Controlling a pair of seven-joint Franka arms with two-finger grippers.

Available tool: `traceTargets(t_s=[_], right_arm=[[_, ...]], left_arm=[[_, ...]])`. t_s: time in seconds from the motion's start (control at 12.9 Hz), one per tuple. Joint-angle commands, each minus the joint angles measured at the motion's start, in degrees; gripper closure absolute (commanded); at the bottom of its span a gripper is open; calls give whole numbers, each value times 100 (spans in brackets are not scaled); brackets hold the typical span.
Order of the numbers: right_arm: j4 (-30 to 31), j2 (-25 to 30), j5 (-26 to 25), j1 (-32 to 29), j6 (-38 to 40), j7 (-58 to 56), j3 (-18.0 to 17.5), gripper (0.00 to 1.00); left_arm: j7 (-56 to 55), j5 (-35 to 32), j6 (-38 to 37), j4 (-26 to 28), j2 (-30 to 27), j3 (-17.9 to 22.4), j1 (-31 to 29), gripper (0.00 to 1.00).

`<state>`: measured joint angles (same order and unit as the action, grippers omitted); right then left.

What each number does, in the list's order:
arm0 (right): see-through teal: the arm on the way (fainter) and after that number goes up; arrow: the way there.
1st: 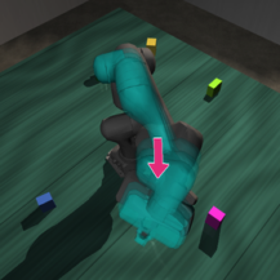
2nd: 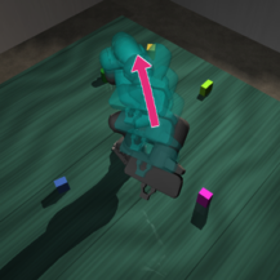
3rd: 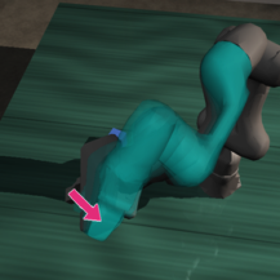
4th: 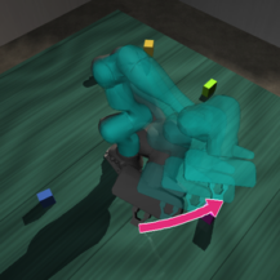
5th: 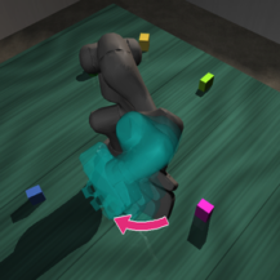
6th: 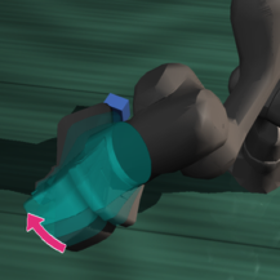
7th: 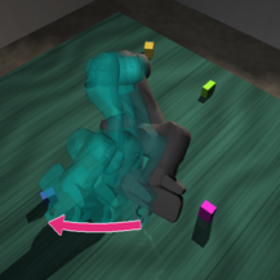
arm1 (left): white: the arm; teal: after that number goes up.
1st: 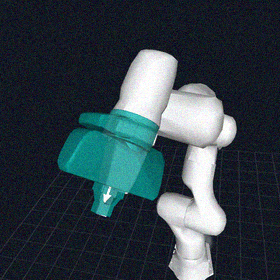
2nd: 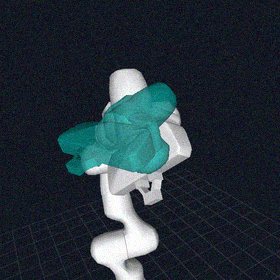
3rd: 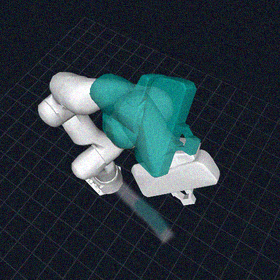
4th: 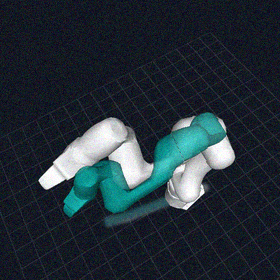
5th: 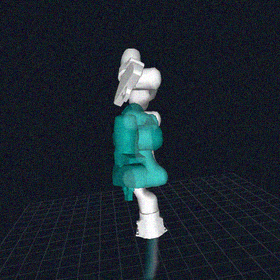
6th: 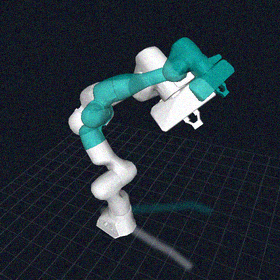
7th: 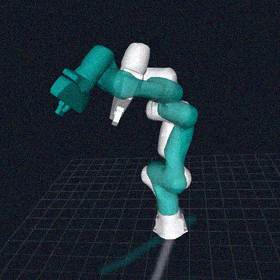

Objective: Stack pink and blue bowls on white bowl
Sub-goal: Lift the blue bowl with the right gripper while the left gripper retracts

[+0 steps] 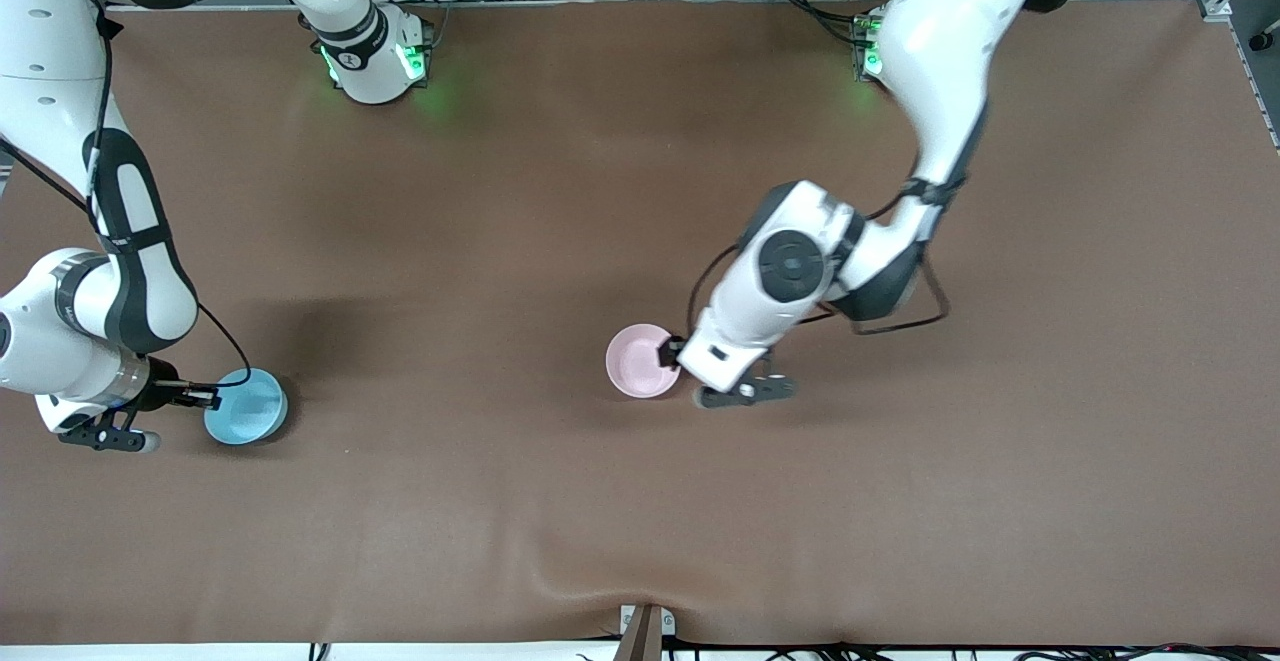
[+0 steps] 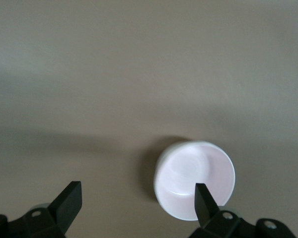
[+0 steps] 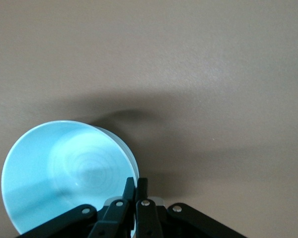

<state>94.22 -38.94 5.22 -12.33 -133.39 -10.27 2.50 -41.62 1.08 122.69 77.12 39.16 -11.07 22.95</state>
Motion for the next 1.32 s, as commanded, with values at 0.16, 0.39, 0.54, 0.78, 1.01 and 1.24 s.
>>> traceTargets(t_s=[0.16,0.39,0.54,0.78,1.01,1.24], right_arm=[[35,404,75,91,524,7,-39,100],[26,537,76,100,700,147,-136,100],[-44,537,84,134,692,288,-241,100],[-53,528,678,152,683,315,-600,100],[-70,773,1007,572,823,910,-707,100],[-210,818,1016,1546,876,1867,-707,100]], left_arm=[[101,-457,-780,137,-891,-1,-764,0],[862,-635,-1089,136,-1234,-9,-1388,0],[1347,-635,-1378,136,-1463,-18,-1792,0],[2181,-530,-1757,136,-1858,-97,-2363,0],[2754,-363,-2747,154,-2473,-124,-2514,0],[2870,-336,-3522,198,-3044,-97,-2488,0]])
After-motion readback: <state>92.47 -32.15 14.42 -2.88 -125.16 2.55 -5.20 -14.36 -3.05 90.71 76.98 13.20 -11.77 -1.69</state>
